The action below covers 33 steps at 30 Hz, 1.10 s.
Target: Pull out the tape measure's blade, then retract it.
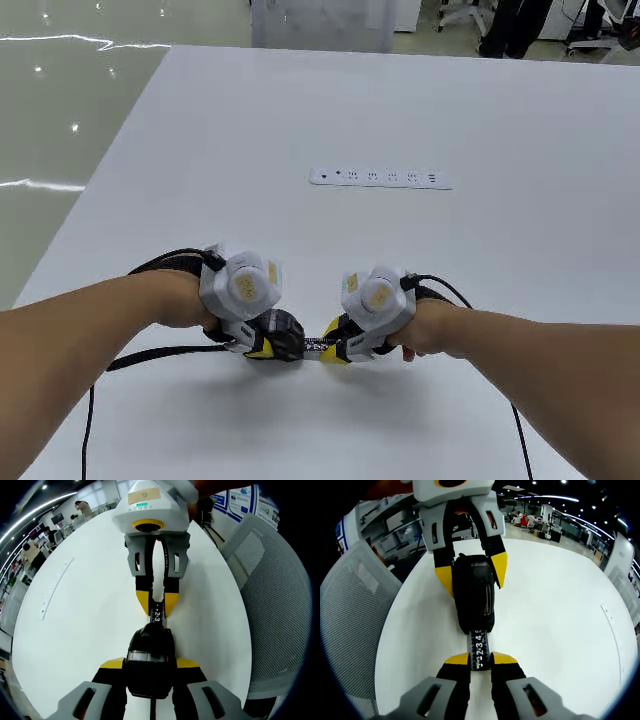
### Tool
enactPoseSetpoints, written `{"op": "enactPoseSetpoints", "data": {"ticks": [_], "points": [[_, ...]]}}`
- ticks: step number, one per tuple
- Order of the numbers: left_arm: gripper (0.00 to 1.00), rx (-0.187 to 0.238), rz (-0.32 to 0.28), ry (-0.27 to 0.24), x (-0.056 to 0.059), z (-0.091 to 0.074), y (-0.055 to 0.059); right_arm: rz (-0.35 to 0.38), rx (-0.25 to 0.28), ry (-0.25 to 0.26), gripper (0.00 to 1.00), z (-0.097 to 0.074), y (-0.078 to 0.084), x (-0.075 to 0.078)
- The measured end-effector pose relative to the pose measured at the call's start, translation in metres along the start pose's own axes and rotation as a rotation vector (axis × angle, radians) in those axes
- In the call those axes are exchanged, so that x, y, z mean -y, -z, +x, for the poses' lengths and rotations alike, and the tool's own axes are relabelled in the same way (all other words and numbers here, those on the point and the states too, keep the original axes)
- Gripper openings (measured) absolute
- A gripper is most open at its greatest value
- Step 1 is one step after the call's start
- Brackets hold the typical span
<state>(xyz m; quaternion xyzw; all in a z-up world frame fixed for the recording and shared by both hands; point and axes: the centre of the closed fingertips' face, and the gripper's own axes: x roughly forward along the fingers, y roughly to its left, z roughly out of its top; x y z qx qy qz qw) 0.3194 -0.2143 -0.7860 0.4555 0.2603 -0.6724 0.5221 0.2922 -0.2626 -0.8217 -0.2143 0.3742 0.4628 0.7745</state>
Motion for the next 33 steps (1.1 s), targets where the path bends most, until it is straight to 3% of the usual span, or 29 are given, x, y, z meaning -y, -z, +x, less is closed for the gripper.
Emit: {"op": "enactPoseSetpoints", "data": {"ticks": [20, 33], "points": [[0.31, 0.001, 0.001, 0.001, 0.000, 0.000, 0.000, 0.020, -0.016, 0.009, 0.13, -0.017, 0.021, 0.001], [0.31, 0.003, 0.000, -0.006, 0.000, 0.000, 0.000, 0.028, -0.010, 0.016, 0.13, -0.023, 0.026, 0.002]]}}
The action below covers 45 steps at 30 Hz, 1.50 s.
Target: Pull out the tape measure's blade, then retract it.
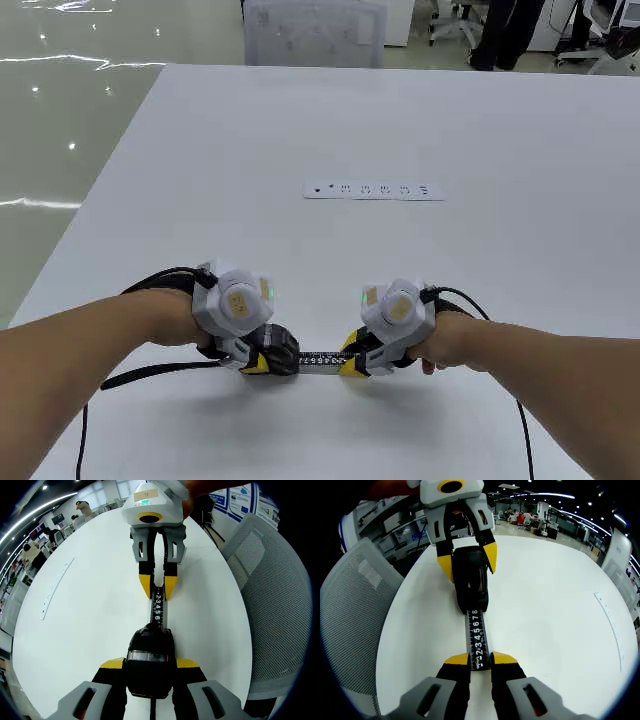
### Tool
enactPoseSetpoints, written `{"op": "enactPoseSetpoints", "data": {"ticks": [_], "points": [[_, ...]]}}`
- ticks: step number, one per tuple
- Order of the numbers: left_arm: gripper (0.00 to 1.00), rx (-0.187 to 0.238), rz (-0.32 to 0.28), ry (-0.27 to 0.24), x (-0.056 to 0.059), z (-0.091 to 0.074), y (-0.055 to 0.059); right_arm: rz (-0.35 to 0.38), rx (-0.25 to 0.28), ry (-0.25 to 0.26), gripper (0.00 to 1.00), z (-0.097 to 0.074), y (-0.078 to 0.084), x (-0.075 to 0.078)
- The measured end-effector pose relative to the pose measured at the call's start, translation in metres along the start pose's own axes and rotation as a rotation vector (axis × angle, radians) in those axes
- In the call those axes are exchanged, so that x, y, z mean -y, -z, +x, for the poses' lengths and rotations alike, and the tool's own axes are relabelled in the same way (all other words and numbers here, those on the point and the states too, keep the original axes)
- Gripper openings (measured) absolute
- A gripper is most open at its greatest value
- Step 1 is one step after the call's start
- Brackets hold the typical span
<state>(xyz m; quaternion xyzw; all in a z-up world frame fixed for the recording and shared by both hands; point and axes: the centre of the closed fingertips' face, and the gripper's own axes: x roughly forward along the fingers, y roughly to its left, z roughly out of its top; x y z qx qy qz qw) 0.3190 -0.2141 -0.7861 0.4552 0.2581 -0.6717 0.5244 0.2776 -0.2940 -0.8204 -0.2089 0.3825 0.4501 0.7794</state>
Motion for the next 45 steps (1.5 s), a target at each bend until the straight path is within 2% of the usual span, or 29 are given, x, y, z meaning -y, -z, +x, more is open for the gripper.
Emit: {"op": "enactPoseSetpoints", "data": {"ticks": [45], "points": [[0.31, -0.009, -0.001, 0.005, 0.000, 0.001, 0.000, 0.023, -0.019, 0.006, 0.13, -0.018, 0.028, 0.003]]}}
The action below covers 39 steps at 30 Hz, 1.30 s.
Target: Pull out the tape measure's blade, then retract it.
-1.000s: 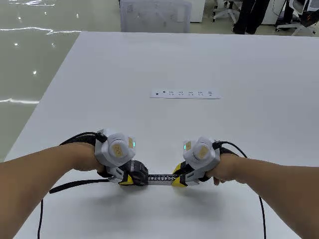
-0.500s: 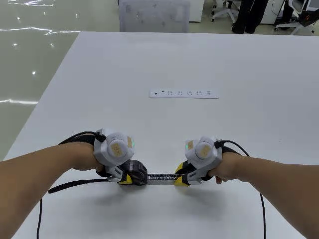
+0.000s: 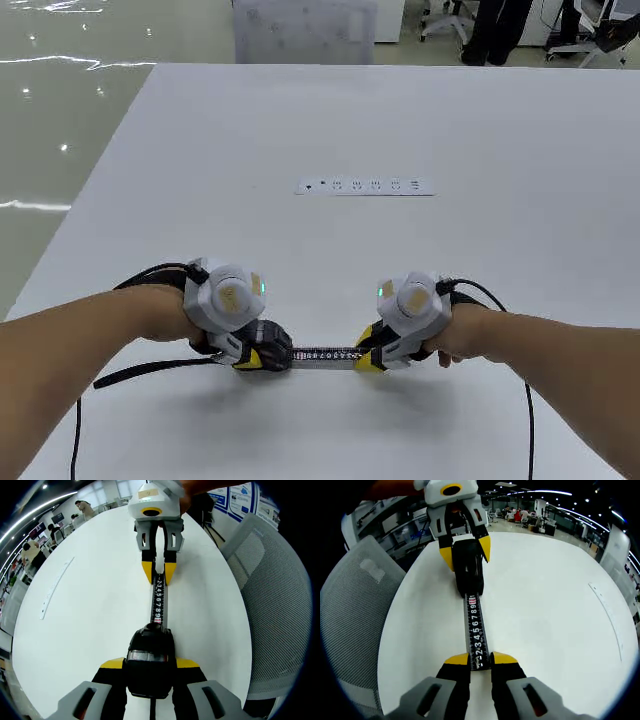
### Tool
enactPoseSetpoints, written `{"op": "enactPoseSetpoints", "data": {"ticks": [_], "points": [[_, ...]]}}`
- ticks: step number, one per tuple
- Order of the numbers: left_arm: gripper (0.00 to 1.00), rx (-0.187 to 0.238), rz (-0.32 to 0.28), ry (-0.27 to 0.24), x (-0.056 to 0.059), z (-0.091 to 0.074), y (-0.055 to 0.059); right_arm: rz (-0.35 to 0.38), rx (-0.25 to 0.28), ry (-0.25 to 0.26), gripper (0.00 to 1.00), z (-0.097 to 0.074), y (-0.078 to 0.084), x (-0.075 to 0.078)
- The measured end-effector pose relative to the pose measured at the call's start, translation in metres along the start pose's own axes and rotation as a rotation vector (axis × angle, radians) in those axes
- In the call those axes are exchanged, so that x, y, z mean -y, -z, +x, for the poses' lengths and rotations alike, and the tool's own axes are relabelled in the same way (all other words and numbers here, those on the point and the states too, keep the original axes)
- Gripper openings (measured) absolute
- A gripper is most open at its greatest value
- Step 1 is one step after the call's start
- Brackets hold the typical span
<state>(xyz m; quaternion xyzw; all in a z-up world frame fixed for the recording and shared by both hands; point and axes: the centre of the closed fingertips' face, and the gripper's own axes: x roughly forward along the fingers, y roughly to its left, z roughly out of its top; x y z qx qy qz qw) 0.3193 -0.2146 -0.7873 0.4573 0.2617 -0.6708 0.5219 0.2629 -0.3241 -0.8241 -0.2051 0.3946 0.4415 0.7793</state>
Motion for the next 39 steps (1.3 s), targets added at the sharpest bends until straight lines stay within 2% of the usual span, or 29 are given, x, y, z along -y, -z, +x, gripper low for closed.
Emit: {"op": "enactPoseSetpoints", "data": {"ticks": [13, 24, 39], "points": [[0.32, -0.007, 0.004, 0.003, 0.000, 0.000, 0.000, 0.010, -0.012, -0.002, 0.14, -0.008, 0.010, 0.001], [0.32, -0.019, 0.026, 0.001, 0.001, 0.000, -0.001, -0.022, -0.035, -0.017, 0.14, -0.011, 0.014, -0.001], [0.32, -0.025, 0.015, 0.005, 0.001, 0.000, 0.000, -0.026, -0.039, -0.023, 0.14, -0.017, 0.019, 0.000]]}}
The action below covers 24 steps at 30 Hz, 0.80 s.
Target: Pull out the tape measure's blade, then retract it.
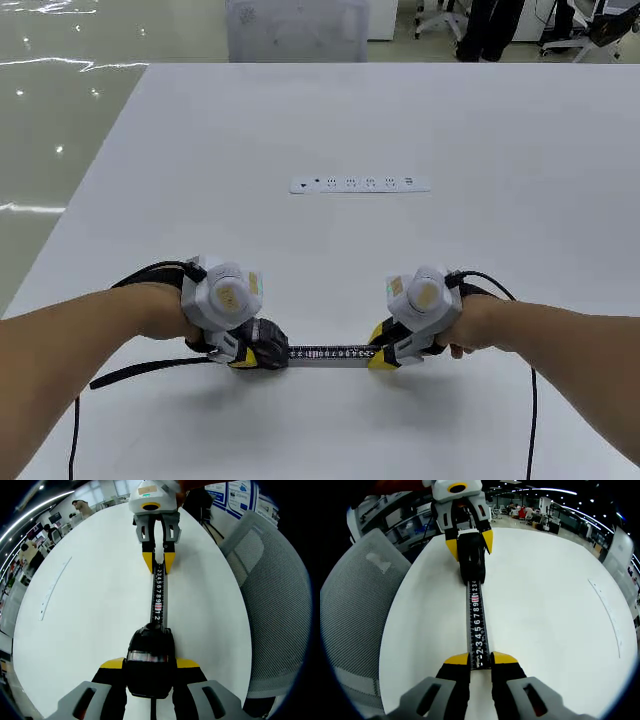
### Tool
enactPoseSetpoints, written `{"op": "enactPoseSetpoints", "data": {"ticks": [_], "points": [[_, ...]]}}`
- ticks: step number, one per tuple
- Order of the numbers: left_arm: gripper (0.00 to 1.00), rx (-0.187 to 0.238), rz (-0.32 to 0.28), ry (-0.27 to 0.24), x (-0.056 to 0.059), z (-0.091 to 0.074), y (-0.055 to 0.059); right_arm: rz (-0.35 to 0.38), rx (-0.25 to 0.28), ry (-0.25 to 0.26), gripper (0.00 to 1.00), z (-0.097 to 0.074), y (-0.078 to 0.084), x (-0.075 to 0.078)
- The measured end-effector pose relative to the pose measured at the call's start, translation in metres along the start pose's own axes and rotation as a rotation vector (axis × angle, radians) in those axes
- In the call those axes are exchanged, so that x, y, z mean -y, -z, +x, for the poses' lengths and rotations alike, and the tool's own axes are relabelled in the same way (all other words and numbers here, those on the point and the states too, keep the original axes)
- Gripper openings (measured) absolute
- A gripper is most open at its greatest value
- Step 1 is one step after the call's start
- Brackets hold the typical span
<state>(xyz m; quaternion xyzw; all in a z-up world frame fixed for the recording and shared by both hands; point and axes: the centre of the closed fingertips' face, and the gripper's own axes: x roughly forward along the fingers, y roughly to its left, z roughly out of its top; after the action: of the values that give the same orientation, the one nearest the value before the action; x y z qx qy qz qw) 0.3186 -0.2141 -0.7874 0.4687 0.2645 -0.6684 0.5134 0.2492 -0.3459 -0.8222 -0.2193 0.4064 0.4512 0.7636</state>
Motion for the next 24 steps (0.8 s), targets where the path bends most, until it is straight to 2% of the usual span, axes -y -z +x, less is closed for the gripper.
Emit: {"op": "enactPoseSetpoints", "data": {"ticks": [24], "points": [[0.32, -0.012, -0.002, 0.001, 0.000, 0.001, 0.000, 0.013, -0.026, 0.000, 0.14, -0.014, 0.019, 0.001]]}}
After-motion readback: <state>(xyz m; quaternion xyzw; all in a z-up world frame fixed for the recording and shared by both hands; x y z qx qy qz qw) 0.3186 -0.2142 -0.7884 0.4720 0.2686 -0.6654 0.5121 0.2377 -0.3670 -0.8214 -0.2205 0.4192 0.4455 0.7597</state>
